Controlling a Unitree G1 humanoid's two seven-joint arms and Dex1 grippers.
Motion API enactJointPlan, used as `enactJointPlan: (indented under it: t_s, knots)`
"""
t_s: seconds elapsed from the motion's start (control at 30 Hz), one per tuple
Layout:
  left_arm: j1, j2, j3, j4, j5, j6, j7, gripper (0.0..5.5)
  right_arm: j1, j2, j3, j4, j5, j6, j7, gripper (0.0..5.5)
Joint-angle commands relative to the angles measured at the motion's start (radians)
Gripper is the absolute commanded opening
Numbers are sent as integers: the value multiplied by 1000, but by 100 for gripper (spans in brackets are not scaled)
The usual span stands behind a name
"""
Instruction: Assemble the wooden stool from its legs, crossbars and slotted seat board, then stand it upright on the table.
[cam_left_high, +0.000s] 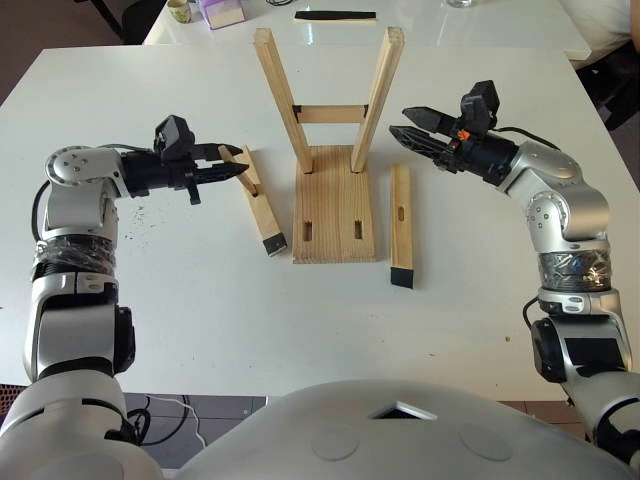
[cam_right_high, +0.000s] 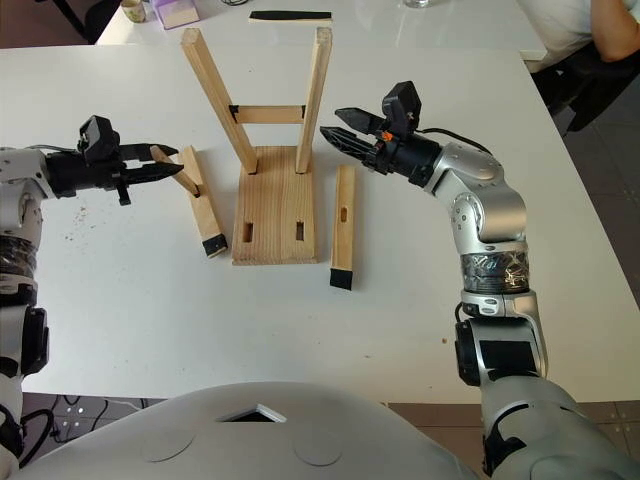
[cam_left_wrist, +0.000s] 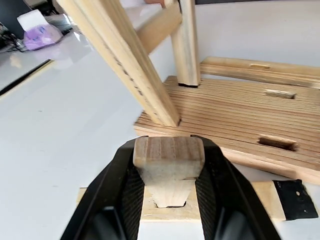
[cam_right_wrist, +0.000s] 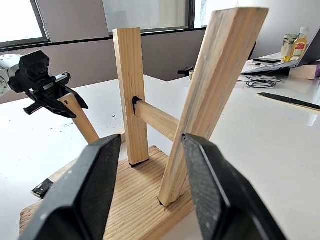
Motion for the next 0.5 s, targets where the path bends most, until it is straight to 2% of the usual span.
enactJointPlan:
  t_s: [0.03,0.23,0.37,0.5]
  knots:
    - [62,31,-18,-62,0,62,-43,130,23,4,-2,-27,5,16,-12,222]
    - [63,48,-50,-55,6,127,-86,130,47,18,-2,-53,9,26,-34,222]
    - [22,33,-113,57,71,88,-96,130,60,40,7,-71,8,30,-51,222]
    - [38,13,-153,64,71,83,-102,130,86,48,0,-95,12,34,-71,222]
